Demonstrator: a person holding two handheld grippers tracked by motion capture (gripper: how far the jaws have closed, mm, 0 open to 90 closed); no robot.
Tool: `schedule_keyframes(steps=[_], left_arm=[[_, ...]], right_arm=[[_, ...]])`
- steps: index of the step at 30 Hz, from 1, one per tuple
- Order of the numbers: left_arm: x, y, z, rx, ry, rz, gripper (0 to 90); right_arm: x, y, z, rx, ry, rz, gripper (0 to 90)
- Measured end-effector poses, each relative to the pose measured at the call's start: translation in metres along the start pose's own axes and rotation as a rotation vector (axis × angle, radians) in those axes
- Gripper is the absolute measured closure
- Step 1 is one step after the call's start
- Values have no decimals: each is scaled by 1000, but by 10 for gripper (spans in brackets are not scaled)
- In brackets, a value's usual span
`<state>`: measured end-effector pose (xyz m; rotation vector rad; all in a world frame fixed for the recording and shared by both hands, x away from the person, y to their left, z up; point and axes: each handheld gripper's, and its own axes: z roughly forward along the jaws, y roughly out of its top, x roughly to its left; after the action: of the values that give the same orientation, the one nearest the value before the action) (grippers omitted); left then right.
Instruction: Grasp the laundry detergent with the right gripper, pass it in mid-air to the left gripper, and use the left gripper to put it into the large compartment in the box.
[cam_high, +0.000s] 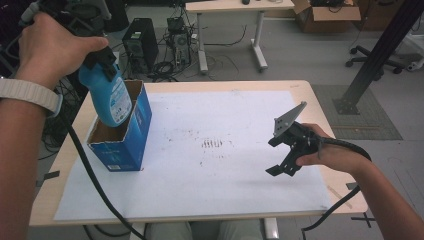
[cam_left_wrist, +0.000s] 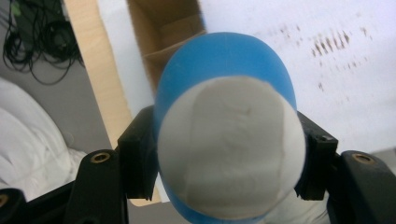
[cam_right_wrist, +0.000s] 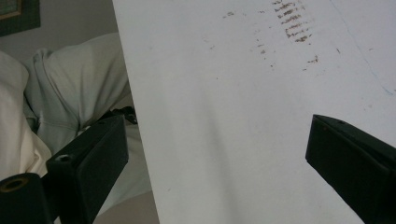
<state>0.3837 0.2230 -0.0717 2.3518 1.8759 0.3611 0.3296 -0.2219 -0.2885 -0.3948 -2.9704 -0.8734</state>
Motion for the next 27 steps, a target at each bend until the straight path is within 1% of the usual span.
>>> schedule_keyframes(steps=[4,9,14,16,19,21,27], left_arm=[[8,1,10,1,13,-40,378],[15,1,24,-1,22,-76,378],[19,2,42,11,27,-83,378],[21,2,50,8,26,-82,378],[22,2,61,15,22,-74,378],[23,1,69,15,17,-77,378],[25,-2,91,27,16,-74,378]], right_arm=[[-1,-1,0,1,0,2,58],[-3,-3,1,3,2,9,58],[-3,-4,2,7,3,13,58],[-3,-5,3,10,4,16,58],[-4,-6,3,14,4,21,58],[-5,-6,3,13,3,21,58],[-4,-7,4,33,4,17,62]])
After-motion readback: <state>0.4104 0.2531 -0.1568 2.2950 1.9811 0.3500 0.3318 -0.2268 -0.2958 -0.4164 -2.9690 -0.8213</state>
